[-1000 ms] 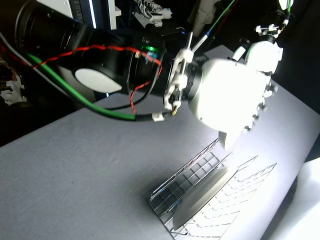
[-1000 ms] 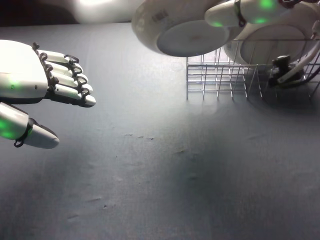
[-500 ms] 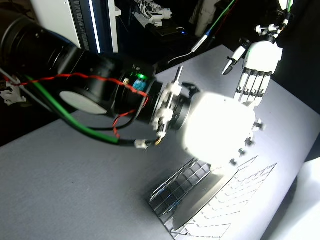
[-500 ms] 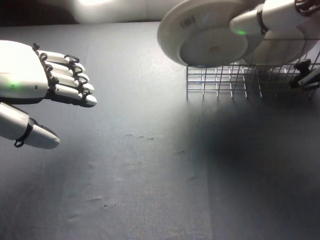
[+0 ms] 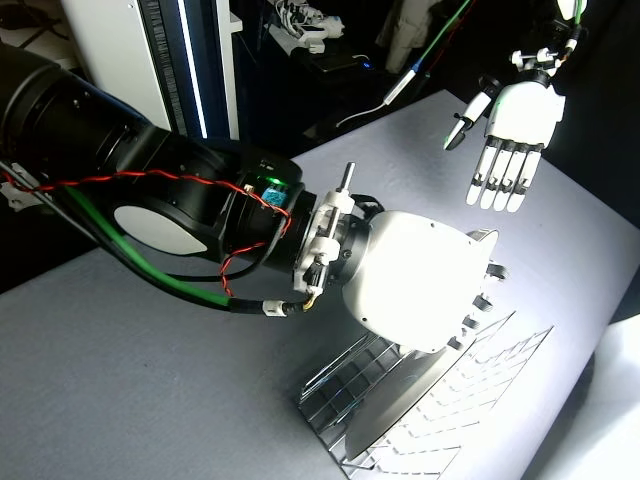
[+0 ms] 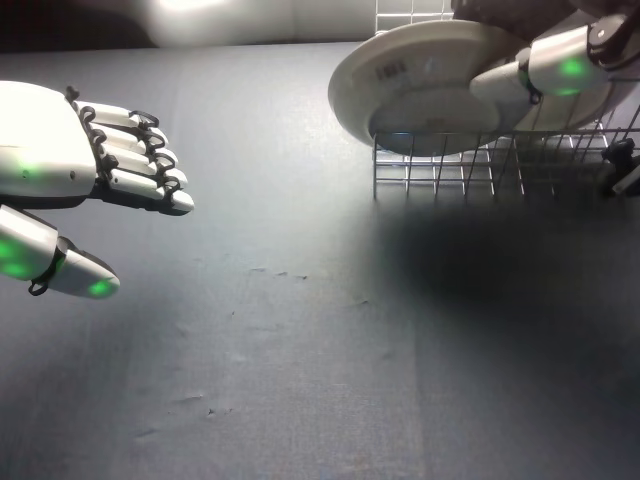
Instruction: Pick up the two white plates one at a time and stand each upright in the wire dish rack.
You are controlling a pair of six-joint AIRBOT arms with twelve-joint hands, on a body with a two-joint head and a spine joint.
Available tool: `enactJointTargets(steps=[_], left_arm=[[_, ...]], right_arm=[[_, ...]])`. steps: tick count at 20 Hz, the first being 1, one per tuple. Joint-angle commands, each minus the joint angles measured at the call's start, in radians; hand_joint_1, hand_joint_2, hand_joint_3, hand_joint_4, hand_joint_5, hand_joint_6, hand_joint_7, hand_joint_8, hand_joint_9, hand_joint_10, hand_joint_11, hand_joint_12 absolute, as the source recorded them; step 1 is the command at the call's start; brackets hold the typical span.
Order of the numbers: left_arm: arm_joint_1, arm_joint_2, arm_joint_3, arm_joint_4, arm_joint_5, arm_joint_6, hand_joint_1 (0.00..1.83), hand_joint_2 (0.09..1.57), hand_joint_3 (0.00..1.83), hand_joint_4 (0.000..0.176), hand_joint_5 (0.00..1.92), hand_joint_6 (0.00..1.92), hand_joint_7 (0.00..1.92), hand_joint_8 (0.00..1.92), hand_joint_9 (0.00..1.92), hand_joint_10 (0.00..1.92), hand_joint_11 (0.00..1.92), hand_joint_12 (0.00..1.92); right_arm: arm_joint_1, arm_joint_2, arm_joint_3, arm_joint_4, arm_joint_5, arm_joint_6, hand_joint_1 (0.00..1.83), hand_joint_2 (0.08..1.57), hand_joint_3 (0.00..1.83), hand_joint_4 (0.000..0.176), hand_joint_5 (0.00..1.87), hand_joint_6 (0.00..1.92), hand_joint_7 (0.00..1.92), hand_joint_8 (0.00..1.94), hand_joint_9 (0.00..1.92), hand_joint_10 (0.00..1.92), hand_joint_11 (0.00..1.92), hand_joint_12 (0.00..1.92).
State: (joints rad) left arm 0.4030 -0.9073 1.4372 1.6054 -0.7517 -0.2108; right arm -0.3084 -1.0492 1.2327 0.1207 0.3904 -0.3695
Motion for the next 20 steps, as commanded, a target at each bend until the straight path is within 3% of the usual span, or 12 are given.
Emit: enactJointTargets(steps=[1,7,9,12,14,17,18,19,20], left_arm=[[-0.007,0.009,0.000,-0.055,-0.016,-0.002,0.00,1.24,0.00,0.000,0.26,0.01,0.23,0.01,0.20,0.01,0.00,0.49],[-0.007,0.009,-0.004,-0.055,-0.016,-0.002,0.00,1.25,0.00,0.000,0.25,0.00,0.22,0.00,0.19,0.00,0.00,0.46],[-0.007,0.009,-0.004,-0.055,-0.016,-0.002,0.00,1.25,0.00,0.000,0.22,0.00,0.19,0.00,0.15,0.00,0.00,0.36],[-0.007,0.009,-0.006,-0.055,-0.016,-0.002,0.00,1.25,0.00,0.000,0.23,0.00,0.20,0.00,0.16,0.00,0.00,0.42],[-0.007,0.009,-0.007,-0.055,-0.016,-0.002,0.00,1.25,0.00,0.000,0.21,0.00,0.17,0.00,0.13,0.00,0.00,0.33],[-0.006,0.009,-0.007,-0.055,-0.016,-0.002,0.00,1.26,0.00,0.000,0.22,0.00,0.19,0.01,0.15,0.01,0.00,0.36],[-0.006,0.009,-0.007,-0.055,-0.016,-0.002,0.00,1.25,0.00,0.000,0.22,0.00,0.19,0.00,0.15,0.01,0.00,0.36],[-0.006,0.009,-0.007,-0.055,-0.016,-0.002,0.00,1.25,0.00,0.000,0.23,0.00,0.19,0.00,0.16,0.01,0.00,0.39],[-0.005,0.009,-0.008,-0.055,-0.016,-0.002,0.00,1.25,0.00,0.000,0.27,0.01,0.23,0.01,0.19,0.01,0.00,0.49]], right_arm=[[0.007,0.006,0.006,0.005,0.141,0.005,1.38,1.11,0.00,0.000,0.88,1.15,0.97,0.92,0.98,1.07,0.91,1.02],[-0.011,-0.011,0.050,-0.048,0.159,-0.001,1.38,1.09,0.00,0.000,0.93,1.08,1.04,0.82,1.00,1.03,0.90,1.02],[-0.011,-0.013,0.050,-0.058,0.164,-0.001,1.38,1.10,0.00,0.000,0.91,1.11,0.98,0.90,0.99,1.05,0.89,1.03],[-0.013,-0.014,0.050,-0.081,0.172,-0.004,1.38,1.10,0.00,0.000,0.93,1.10,0.97,0.90,1.00,1.03,0.90,1.00],[-0.018,-0.015,0.050,-0.125,0.189,-0.008,1.37,1.13,0.00,0.000,0.88,1.17,0.95,0.97,0.90,1.16,0.82,1.03],[-0.020,-0.015,0.049,-0.129,0.192,-0.008,1.36,1.18,0.00,0.000,0.71,1.35,0.88,1.10,0.81,1.33,0.65,1.05],[-0.020,-0.015,0.049,-0.131,0.192,-0.008,1.23,1.18,0.00,0.000,0.76,1.33,0.91,1.07,0.79,0.75,0.62,1.01],[-0.020,-0.015,0.049,-0.132,0.192,-0.008,1.17,1.18,0.00,0.000,0.83,1.20,0.83,0.51,0.82,0.46,0.60,1.00],[-0.020,-0.015,0.049,-0.139,0.195,-0.008,1.32,1.10,0.00,0.000,0.74,0.56,0.84,0.25,0.84,0.30,0.58,0.97]])
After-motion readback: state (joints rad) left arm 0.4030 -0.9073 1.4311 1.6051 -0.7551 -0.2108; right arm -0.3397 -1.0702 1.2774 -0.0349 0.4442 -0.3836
